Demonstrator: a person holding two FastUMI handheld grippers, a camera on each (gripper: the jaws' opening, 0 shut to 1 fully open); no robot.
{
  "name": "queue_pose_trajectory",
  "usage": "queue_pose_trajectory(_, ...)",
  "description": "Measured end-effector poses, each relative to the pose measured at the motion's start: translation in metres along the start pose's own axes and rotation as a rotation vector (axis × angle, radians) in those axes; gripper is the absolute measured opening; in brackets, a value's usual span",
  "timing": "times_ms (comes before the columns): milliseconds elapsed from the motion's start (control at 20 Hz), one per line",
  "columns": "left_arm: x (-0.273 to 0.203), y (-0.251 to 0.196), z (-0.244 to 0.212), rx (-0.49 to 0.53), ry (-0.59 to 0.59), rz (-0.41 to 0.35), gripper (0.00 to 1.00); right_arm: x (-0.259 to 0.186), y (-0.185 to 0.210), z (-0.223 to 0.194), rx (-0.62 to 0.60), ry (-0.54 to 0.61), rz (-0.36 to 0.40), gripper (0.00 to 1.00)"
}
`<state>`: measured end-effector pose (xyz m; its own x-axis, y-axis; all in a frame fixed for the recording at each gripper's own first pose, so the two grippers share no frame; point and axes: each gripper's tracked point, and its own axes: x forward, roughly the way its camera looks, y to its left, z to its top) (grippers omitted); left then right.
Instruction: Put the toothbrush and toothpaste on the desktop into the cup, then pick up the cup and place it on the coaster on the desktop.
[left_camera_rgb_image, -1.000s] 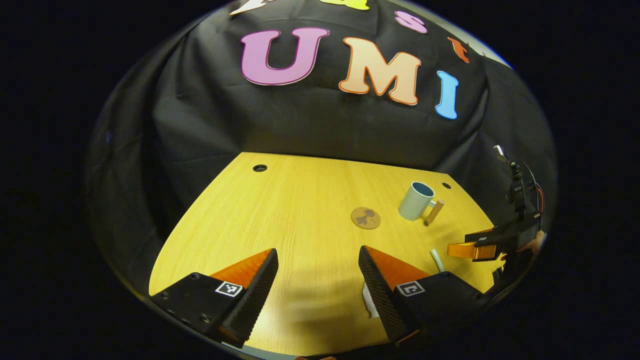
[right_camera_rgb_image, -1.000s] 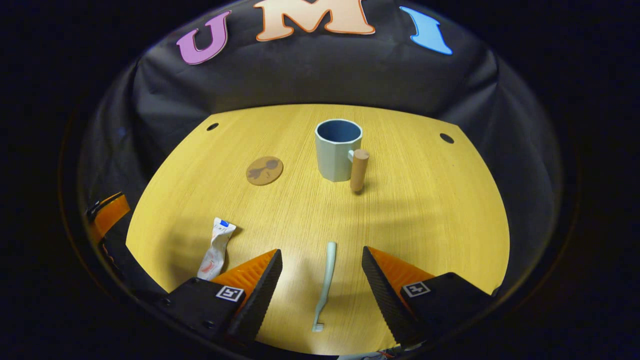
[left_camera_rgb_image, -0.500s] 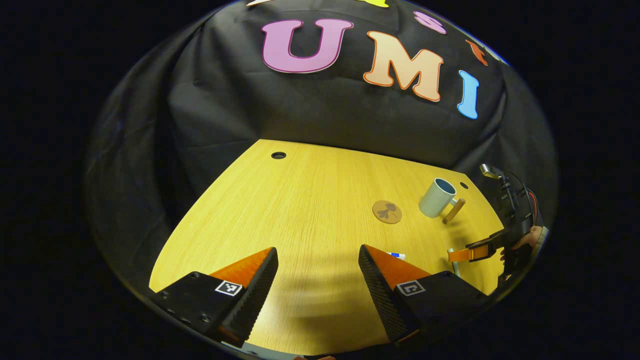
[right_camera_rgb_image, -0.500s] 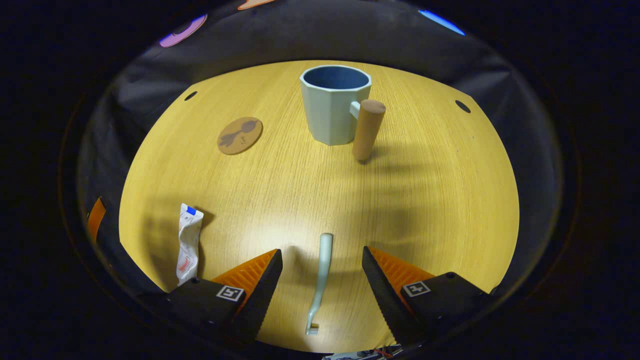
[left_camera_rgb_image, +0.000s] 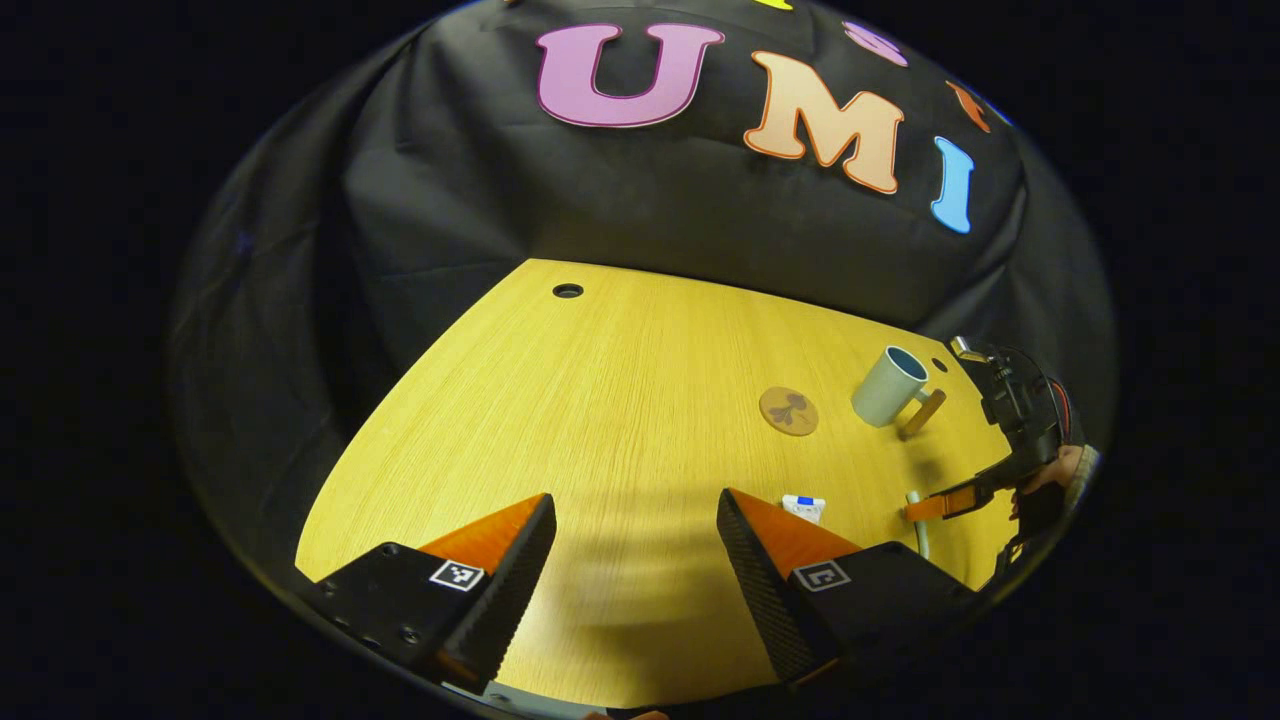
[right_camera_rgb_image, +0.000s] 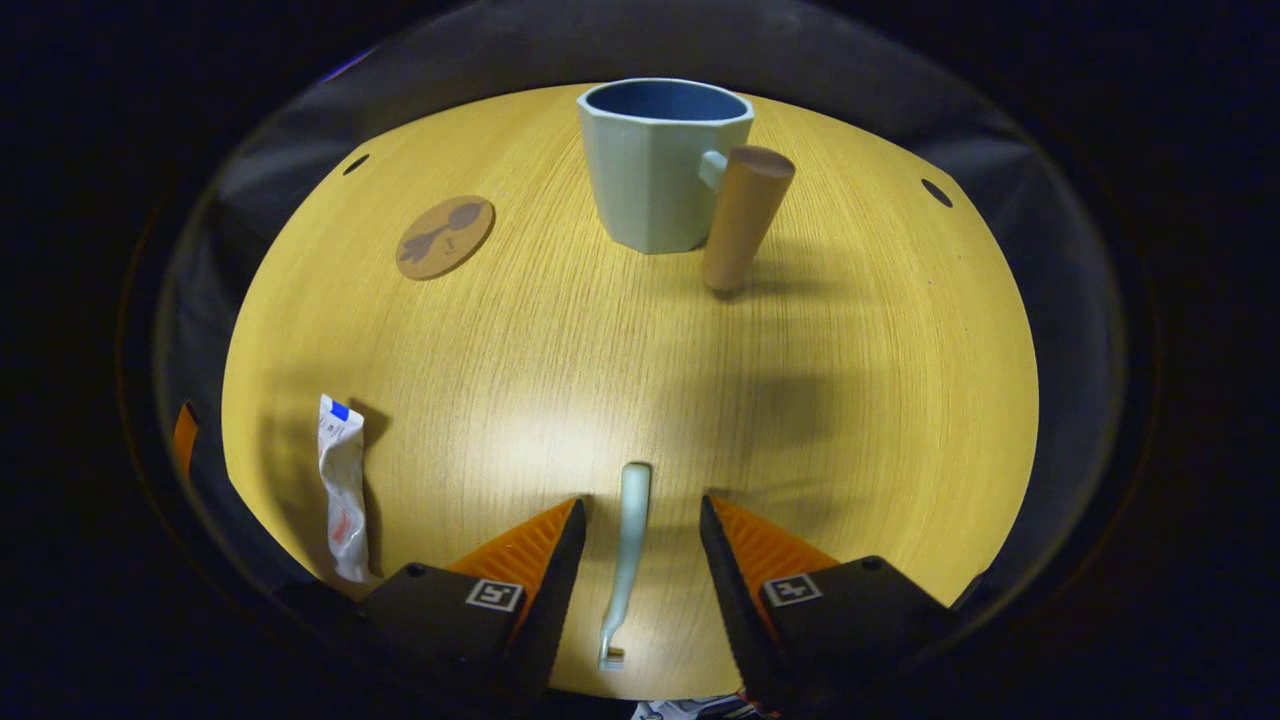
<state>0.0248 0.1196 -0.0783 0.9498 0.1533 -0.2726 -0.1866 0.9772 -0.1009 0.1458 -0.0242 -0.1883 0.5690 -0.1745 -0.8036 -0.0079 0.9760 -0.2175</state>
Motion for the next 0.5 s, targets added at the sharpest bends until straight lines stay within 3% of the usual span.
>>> queue_pose_trajectory(100, 0.003, -0.002, 0.0, 0.007, 0.006, -0.003, 0.95, 0.001, 0.002, -0.002, 0.007, 0.021, 0.001, 0.3)
queue_pose_trajectory(250, 0.007, -0.006, 0.0, 0.008, 0.016, -0.017, 0.96, 0.001, 0.003, -0.001, 0.047, 0.054, 0.012, 0.29)
queue_pose_trajectory(400, 0.012, -0.014, -0.003, 0.007, 0.027, -0.038, 0.95, 0.002, 0.003, -0.001, 0.067, 0.058, 0.017, 0.16)
queue_pose_trajectory(500, 0.014, -0.021, -0.005, 0.01, 0.041, -0.056, 0.96, 0.002, 0.003, -0.001, 0.065, 0.05, 0.015, 0.15)
